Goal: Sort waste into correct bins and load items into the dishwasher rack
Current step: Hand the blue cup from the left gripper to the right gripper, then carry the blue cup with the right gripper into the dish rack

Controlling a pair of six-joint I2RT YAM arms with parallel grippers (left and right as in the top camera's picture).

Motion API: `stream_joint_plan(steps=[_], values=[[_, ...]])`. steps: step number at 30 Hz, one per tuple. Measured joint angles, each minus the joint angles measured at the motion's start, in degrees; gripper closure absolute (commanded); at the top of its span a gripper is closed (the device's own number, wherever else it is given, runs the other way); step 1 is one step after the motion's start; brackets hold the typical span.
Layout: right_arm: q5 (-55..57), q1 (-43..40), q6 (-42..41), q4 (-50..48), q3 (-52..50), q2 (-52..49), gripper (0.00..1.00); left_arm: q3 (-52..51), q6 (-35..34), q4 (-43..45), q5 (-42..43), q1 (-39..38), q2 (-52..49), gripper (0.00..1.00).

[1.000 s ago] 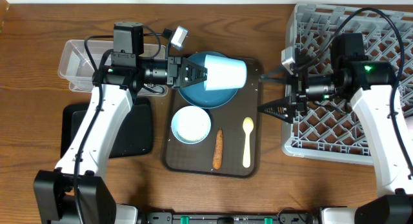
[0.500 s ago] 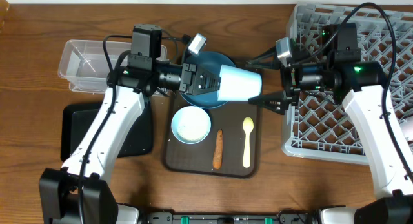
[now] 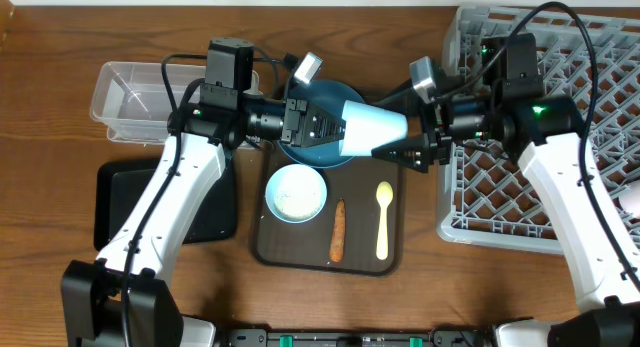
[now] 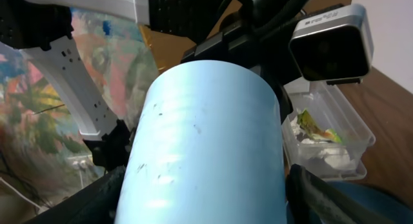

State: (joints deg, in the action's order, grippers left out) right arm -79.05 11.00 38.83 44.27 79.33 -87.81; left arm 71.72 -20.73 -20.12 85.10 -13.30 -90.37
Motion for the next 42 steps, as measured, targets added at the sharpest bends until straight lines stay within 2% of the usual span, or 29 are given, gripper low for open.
stream_joint_plan(steps=[6, 12, 14, 17, 19, 23, 26, 35, 38, 42], values=[[0.6, 0.2, -0.8, 0.0, 0.0, 0.0, 0.28, 0.0, 0.0, 0.0, -0.2, 0.0, 0.0, 0.94], [0.8, 0.2, -1.6, 0.1, 0.0, 0.0, 0.49, 0.0, 0.2, 0.0, -0.7, 0.1, 0.0, 0.93], [0.9, 0.1, -2.1, 0.1, 0.0, 0.0, 0.5, 0.0, 0.4, 0.0, -0.9, 0.1, 0.0, 0.92], [1.2, 0.1, -2.0, 0.1, 0.0, 0.0, 0.5, 0.0, 0.5, 0.0, -0.9, 0.1, 0.0, 0.83], [1.6, 0.2, -2.1, 0.4, 0.0, 0.0, 0.5, 0.0, 0.4, 0.0, -1.2, 0.0, 0.0, 0.73], [4.8, 0.2, -3.7, 0.8, 0.0, 0.0, 0.55, 0.0, 0.1, -1.6, -4.4, -0.1, 0.0, 0.62], [10.1, 0.2, -7.3, 1.8, 0.0, 0.0, 0.63, 0.0, 0.9, -7.0, -10.6, -0.1, 0.0, 0.57], [39.3, -0.9, -21.9, 11.8, 0.3, 0.0, 0.72, 0.1, 5.5, -30.8, -41.8, 0.5, 0.4, 0.54], [48.4, -3.1, -25.2, 18.0, 2.3, 0.0, 0.74, 0.1, 6.3, -34.9, -51.6, 2.0, 2.9, 0.53], [57.6, -8.0, -29.6, 23.8, 9.1, 0.0, 0.75, 0.1, 7.3, -37.7, -62.7, 3.7, 10.0, 0.46]])
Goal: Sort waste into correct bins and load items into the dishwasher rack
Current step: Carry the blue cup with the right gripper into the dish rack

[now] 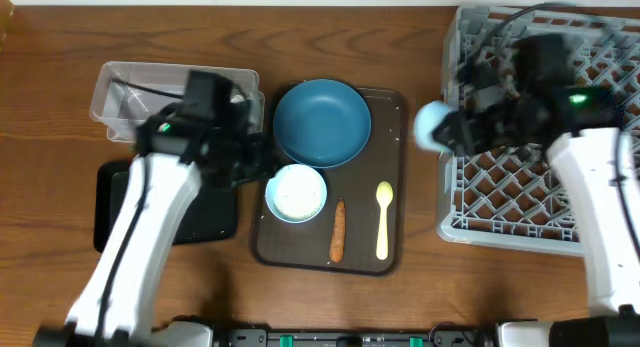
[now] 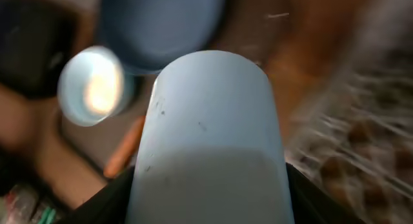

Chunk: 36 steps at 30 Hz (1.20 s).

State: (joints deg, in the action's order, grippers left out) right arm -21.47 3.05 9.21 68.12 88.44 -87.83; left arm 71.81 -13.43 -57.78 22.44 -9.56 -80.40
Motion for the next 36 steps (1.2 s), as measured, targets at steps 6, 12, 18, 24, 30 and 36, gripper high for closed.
stream_joint_plan(steps=[6, 12, 18, 24, 30, 36], values=[[10.6, -9.2, -5.4, 4.1, 4.9, 0.2, 0.76, 0.0, 0.2, -2.2, -11.2, 0.1, 8.3, 0.44], [20.9, -18.0, -10.1, 6.3, 4.9, -0.2, 0.76, 0.0, 0.2, -3.2, -15.2, 0.1, 9.2, 0.44], [27.9, -26.2, -14.4, 6.4, 4.9, -0.8, 0.75, 0.0, 0.2, -3.4, -16.2, 0.1, 9.1, 0.44], [29.7, -32.7, -17.0, 7.4, 4.8, -3.3, 0.74, 0.0, 0.2, -3.5, -16.5, 0.1, 9.1, 0.44], [29.5, -34.1, -17.9, 7.5, 4.8, -9.2, 0.71, 0.0, 0.2, -3.5, -16.7, 0.1, 9.1, 0.44], [29.5, -34.3, -18.0, 7.6, 4.7, -14.4, 0.67, 0.0, 0.2, -3.5, -16.7, 0.1, 9.1, 0.44]])
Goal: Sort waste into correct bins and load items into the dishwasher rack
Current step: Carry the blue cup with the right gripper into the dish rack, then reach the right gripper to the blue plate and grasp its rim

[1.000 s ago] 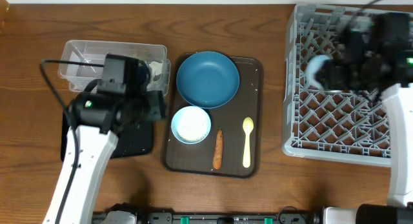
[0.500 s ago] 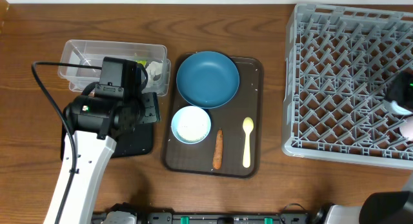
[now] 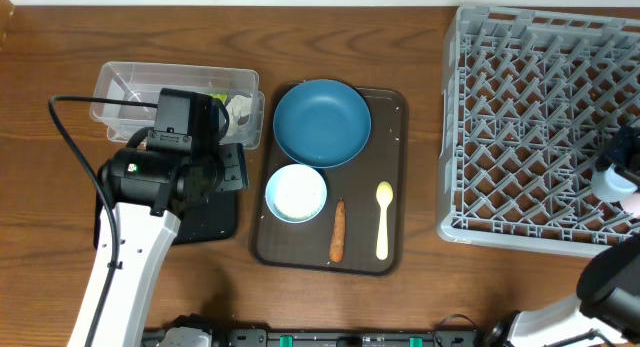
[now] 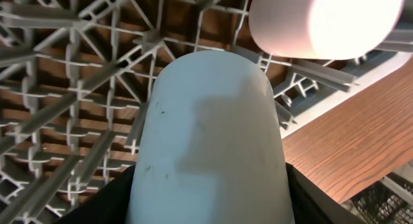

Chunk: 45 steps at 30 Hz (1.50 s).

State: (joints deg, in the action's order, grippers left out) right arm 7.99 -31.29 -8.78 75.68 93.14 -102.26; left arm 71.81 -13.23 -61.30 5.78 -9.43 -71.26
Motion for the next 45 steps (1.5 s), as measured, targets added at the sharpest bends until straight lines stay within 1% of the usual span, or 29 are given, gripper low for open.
stream_joint_plan(steps=[4, 7, 10, 11, 12, 13, 16, 27, 31, 34, 37, 39, 40, 42, 45], values=[[0.0, 0.0, 0.0, 0.2, 0.0, -2.5, 0.51, 0.0, 0.0, 0.0, 0.0, 0.0, 0.0, 0.44], [0.0, 0.0, 0.0, 0.2, 0.0, -4.3, 0.37, 0.0, 0.0, 0.0, 0.0, 0.0, 0.0, 0.44], [0.0, 0.0, -0.1, 0.1, 0.0, -5.0, 0.19, 0.0, 0.0, 0.0, 0.0, 0.0, 0.0, 0.43], [0.0, 0.0, -0.3, 0.1, 0.0, -5.0, 0.14, 0.0, 0.0, 0.0, 0.0, 0.0, 0.0, 0.44], [-0.1, 0.0, -0.2, 0.1, 0.0, -5.0, 0.1, 0.0, 0.0, 0.0, 0.0, 0.0, 0.0, 0.43], [-0.2, 0.0, -0.5, 0.1, 0.0, -5.0, 0.08, 0.0, 0.0, 0.0, 0.0, 0.0, 0.0, 0.43], [-1.3, 0.0, -0.7, 0.0, 0.0, -5.0, 0.06, 0.0, 0.0, 0.0, 0.0, 0.0, 0.0, 0.43], [-7.3, 0.0, -0.6, 0.7, 0.0, -5.0, 0.12, 0.0, 0.0, 0.0, 0.0, 0.0, 0.0, 0.43], [-11.3, 0.2, 0.5, 0.3, -0.1, -4.5, 0.13, 0.0, 0.0, 0.0, 0.0, 0.0, 0.0, 0.43], [-14.3, 1.7, 1.5, -1.4, -0.3, -2.3, 0.13, 0.0, 0.0, 0.0, 0.0, 0.0, 0.0, 0.42], [-18.8, 5.6, 3.2, -4.8, -0.4, 2.8, 0.12, 0.0, 0.0, 0.0, 0.0, 0.0, 0.0, 0.43], [-22.1, 9.5, 4.5, -7.6, -0.3, 6.8, 0.09, 0.0, 0.0, -0.2, 0.0, 0.0, 0.0, 0.43], [-23.5, 11.6, 5.0, -9.0, -0.3, 8.5, 0.1, 0.0, 0.0, -0.3, 0.0, 0.0, 0.0, 0.42], [-25.9, 17.5, 5.7, -12.7, -0.3, 11.7, 0.1, 0.0, 0.0, -0.6, 0.0, 0.0, 0.0, 0.42], [-27.8, 25.5, 6.4, -16.8, -0.2, 12.9, 0.11, 0.0, 0.0, -1.3, 0.0, 0.0, 0.0, 0.42]])
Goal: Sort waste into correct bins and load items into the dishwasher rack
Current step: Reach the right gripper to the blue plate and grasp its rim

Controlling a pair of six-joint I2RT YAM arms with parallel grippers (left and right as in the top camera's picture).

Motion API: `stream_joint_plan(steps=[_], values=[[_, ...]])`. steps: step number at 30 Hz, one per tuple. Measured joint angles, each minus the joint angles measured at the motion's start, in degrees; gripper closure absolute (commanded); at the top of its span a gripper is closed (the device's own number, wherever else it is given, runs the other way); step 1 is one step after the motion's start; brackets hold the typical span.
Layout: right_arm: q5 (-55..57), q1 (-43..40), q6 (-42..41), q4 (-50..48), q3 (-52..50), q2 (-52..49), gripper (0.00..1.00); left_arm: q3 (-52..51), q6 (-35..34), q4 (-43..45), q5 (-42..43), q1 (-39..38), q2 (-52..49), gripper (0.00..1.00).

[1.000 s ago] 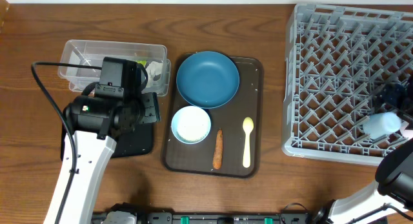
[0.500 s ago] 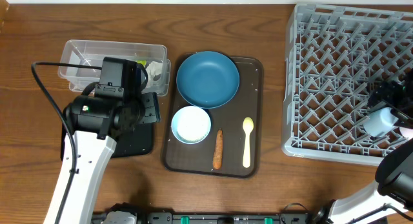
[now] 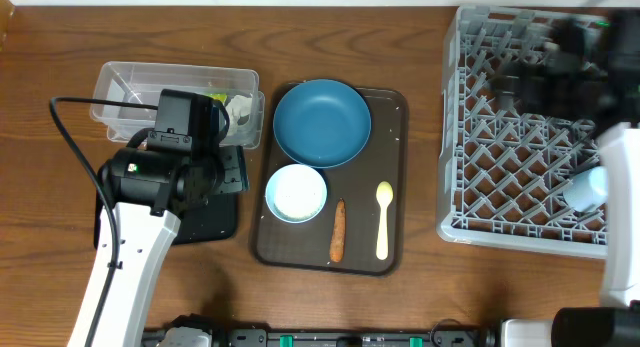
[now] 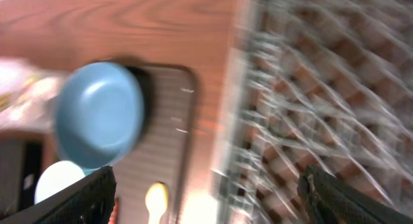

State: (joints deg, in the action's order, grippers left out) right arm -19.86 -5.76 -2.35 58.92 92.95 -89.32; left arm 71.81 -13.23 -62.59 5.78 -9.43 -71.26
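The pale blue cup (image 3: 585, 190) now rests in the grey dishwasher rack (image 3: 520, 137) near its right front corner. My right gripper (image 4: 206, 195) is open and empty, blurred by motion, over the rack's left edge; its arm (image 3: 565, 52) smears across the rack's back. On the brown tray (image 3: 390, 257) sit a blue plate (image 3: 321, 122), a white bowl (image 3: 296, 193), an orange sausage-like piece (image 3: 339, 230) and a yellow spoon (image 3: 383, 219). My left gripper (image 3: 228, 172) hangs over the black bin (image 3: 120, 202); its jaws are not readable from above.
A clear plastic bin (image 3: 130, 95) with scraps of waste stands at the back left, beside the black bin. Bare wooden table (image 3: 420, 297) runs along the front edge. The rack's upright pegs fill the right side.
The right gripper has let go of the pale blue cup, which now rests in the rack. The gripper has moved back and left, toward the rack's left edge. The left arm is unchanged.
First both grippers met over the blue plate, the right one taking the pale blue cup from the left. Then the right carried it at the rack's left edge while the left had drawn back. Then the cup was at the rack's right side, and now it lies there released.
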Motion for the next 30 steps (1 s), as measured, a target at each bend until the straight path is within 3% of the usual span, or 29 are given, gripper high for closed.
stream_joint_plan(steps=[11, 23, 24, 28, 30], values=[[7.1, 22.7, -3.7, -13.0, 0.0, -13.9, 0.16, -0.7, 0.0, -0.2, 0.0, 0.0, 0.0, 0.42], [17.8, 30.4, -12.5, -20.8, 0.0, -30.3, 0.33, -1.0, 0.0, -0.2, 0.0, 0.0, 0.0, 0.42], [18.2, 30.4, -13.3, -20.9, 0.0, -31.0, 0.37, -1.0, 0.0, -0.2, 0.0, 0.0, 0.0, 0.42], [19.6, 30.4, -15.9, -20.7, 0.0, -33.7, 0.69, -1.0, 0.0, -0.2, 0.0, 0.0, 0.0, 0.42], [19.8, 30.4, -16.9, -20.2, 0.0, -34.6, 0.77, -1.0, 0.0, -0.2, 0.0, 0.0, 0.0, 0.42]])
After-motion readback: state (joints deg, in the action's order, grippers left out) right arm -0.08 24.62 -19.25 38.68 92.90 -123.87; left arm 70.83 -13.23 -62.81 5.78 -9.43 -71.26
